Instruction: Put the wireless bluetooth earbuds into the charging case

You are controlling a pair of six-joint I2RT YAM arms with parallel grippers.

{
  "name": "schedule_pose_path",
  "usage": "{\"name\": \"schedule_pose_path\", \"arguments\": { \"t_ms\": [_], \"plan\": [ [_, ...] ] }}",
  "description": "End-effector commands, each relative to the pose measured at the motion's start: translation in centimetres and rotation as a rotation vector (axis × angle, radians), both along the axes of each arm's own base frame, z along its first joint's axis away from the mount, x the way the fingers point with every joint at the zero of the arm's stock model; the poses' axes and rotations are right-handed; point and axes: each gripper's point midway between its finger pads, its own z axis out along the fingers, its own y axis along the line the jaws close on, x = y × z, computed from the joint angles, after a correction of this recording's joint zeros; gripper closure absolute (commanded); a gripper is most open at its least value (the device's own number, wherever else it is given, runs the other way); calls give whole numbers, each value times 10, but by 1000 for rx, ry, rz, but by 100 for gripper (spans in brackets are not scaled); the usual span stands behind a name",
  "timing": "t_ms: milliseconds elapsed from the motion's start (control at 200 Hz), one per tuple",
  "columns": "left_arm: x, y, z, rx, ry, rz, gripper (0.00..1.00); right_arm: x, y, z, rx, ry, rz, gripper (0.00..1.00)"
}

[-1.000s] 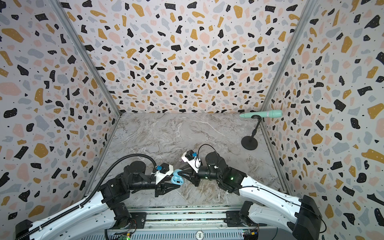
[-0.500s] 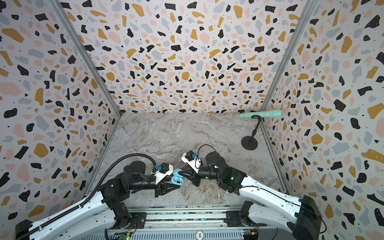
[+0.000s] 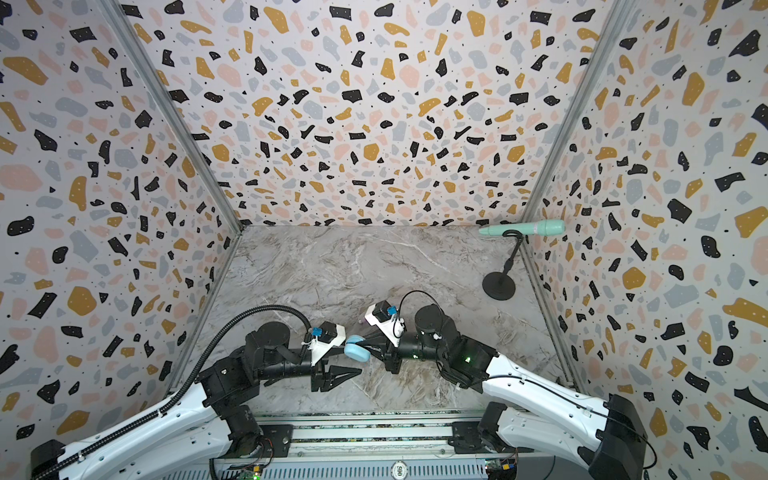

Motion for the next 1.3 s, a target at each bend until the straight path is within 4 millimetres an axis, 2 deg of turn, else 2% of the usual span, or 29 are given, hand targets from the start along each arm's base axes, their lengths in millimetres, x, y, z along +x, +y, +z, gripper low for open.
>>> {"name": "schedule_pose_path", "arguments": {
  "t_ms": [0,145,175,195,220,235,456,586,661,826,941,1016,1076,1201,1296],
  "plan": [
    [0,-1,10,-44,-24,0,34,4,-3,22,57,-27,-36,100],
    [-3,0,14,-62,-25,-7,30,13,-8,26,43,-47,-101,100],
    [-3,0,14,-67,-28,-7,21,16,-9,26,34,-54,-115,100],
    [-3,1,16,-72,-30,-5,18,18,-9,27,29,-59,-125,100],
    [-4,2,17,-78,-34,-5,2,19,-10,27,22,-61,-135,100],
    [-4,2,18,-80,-36,-3,0,20,-11,28,19,-64,-144,100],
    [-12,12,45,-172,-101,-3,0,36,-21,37,-8,-88,-249,100],
    [-18,24,69,-263,-153,21,0,50,-29,47,-24,-133,-331,100],
    [-16,35,85,-312,-199,75,0,63,-36,46,-51,-166,-410,100],
    [8,76,117,-422,-273,346,0,72,-50,22,-172,-350,-436,100],
    [43,118,127,-489,-239,667,0,71,-52,10,-221,-412,-396,100],
    [63,148,126,-488,-203,878,0,71,-52,3,-269,-448,-373,100],
    [74,163,120,-449,-189,991,0,72,-52,-7,-319,-471,-351,100],
    [95,182,90,-316,-151,1192,0,66,-46,-27,-385,-479,-270,100],
    [104,185,68,-205,-151,1263,0,64,-41,-40,-421,-493,-214,100]
  ]
}}
